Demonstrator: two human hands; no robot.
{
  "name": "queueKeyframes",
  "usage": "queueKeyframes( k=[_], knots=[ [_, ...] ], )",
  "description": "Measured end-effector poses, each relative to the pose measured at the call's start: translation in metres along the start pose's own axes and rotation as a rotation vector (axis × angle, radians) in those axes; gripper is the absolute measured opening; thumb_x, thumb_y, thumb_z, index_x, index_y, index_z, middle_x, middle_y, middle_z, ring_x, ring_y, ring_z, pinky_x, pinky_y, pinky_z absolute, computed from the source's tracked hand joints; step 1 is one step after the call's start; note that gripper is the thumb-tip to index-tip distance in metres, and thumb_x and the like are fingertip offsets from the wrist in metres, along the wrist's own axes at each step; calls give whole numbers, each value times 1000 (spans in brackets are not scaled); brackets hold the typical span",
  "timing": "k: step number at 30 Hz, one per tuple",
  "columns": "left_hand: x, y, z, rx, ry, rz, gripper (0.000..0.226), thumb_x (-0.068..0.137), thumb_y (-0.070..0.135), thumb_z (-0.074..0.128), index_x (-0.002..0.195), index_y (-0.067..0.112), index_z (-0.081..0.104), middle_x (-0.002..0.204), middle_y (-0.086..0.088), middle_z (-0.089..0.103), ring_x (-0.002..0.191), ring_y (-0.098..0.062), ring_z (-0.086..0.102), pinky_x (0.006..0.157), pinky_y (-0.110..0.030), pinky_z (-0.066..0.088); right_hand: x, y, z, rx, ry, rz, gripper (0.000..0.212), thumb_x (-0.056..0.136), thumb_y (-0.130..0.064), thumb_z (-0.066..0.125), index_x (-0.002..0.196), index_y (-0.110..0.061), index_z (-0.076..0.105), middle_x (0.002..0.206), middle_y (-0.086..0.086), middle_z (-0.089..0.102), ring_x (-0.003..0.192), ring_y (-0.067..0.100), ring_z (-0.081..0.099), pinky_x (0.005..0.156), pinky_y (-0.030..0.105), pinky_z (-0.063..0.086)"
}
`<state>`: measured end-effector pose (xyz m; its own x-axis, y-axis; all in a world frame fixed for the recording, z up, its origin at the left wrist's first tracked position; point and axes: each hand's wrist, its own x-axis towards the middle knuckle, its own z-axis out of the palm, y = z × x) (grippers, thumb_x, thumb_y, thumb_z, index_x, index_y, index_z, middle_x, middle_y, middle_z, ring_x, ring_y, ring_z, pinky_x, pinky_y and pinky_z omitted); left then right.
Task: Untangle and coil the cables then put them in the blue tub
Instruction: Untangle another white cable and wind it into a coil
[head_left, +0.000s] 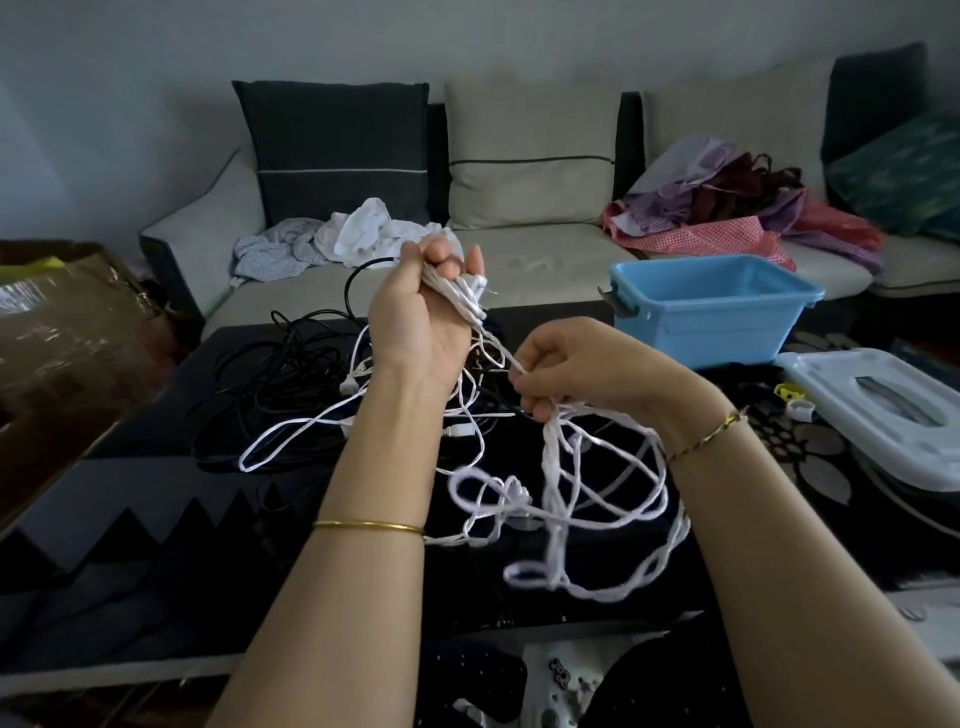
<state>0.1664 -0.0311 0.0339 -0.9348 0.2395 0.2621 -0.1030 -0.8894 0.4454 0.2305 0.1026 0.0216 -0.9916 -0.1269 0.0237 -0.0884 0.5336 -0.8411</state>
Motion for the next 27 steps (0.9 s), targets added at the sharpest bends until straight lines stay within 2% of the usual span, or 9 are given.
queueKeyframes(
  k=[6, 8, 10, 13, 16, 18, 21, 24, 27],
  knots=[
    [-1, -12, 4, 389, 12, 173, 24, 103, 11, 39, 80, 7, 45, 57, 4, 53, 50, -6, 48, 87, -43, 55, 4, 2, -1, -205, 11, -18, 18, 77, 2, 65, 90, -10, 60, 76, 3, 60, 65, 14, 56, 67, 30, 50],
    [-2, -17, 3, 539, 31, 249, 19, 103, 12, 38, 97, -1, 51, 64, 2, 55, 54, -6, 52, 92, -46, 52, 5, 5, -3, -280, 37, -18, 17, 77, -1, 67, 83, -15, 58, 78, 1, 59, 68, 14, 55, 69, 34, 50],
    [-3, -19, 3, 648, 52, 320, 22, 103, 12, 37, 115, -2, 50, 70, 1, 57, 60, -6, 57, 90, -44, 52, 4, 8, -2, -351, 38, -10, 18, 78, -5, 68, 76, -17, 55, 72, -3, 55, 65, 12, 50, 64, 30, 46],
    [-6, -19, 4, 764, 81, 405, 20, 102, 10, 37, 92, 18, 52, 70, 3, 60, 65, -7, 60, 84, -44, 53, 3, 9, 0, -366, -13, -24, 17, 78, -1, 65, 77, -14, 55, 75, 0, 56, 68, 13, 49, 64, 26, 42],
    [-5, -18, -4, 971, 62, 490, 26, 101, 8, 39, 89, 30, 46, 74, 0, 60, 67, -13, 57, 70, -36, 52, -2, 5, 0, -240, -99, -43, 22, 78, 3, 61, 88, -17, 61, 92, 7, 67, 82, 20, 60, 77, 29, 49],
    [-3, -19, -11, 1190, -2, 489, 19, 100, 9, 40, 90, 24, 45, 79, -4, 61, 67, -15, 54, 63, -30, 44, -6, 4, -2, -186, -76, -50, 25, 79, 1, 59, 98, -13, 67, 100, 8, 69, 93, 23, 64, 85, 28, 51],
    [-3, -23, -14, 1568, -129, 475, 9, 97, 8, 44, 88, 10, 41, 81, -6, 57, 74, -19, 50, 69, -28, 37, -8, 5, -6, -194, -63, -37, 27, 81, 0, 58, 105, -8, 69, 103, 10, 70, 95, 21, 66, 85, 23, 51],
    [-6, -27, -11, 1862, -267, 404, 14, 95, 8, 46, 82, 8, 42, 82, -7, 48, 80, -22, 47, 72, -29, 33, -8, 8, -12, -226, -22, -20, 21, 80, -4, 63, 100, -8, 70, 96, 7, 73, 92, 19, 68, 88, 31, 52],
    [-4, -25, -14, 2009, -378, 331, 19, 93, 7, 45, 77, 12, 36, 85, -9, 48, 87, -25, 45, 74, -29, 30, -9, 15, -17, -337, 79, -34, 11, 84, -17, 68, 93, -13, 74, 87, 4, 73, 86, 20, 67, 79, 32, 51]
  ],
)
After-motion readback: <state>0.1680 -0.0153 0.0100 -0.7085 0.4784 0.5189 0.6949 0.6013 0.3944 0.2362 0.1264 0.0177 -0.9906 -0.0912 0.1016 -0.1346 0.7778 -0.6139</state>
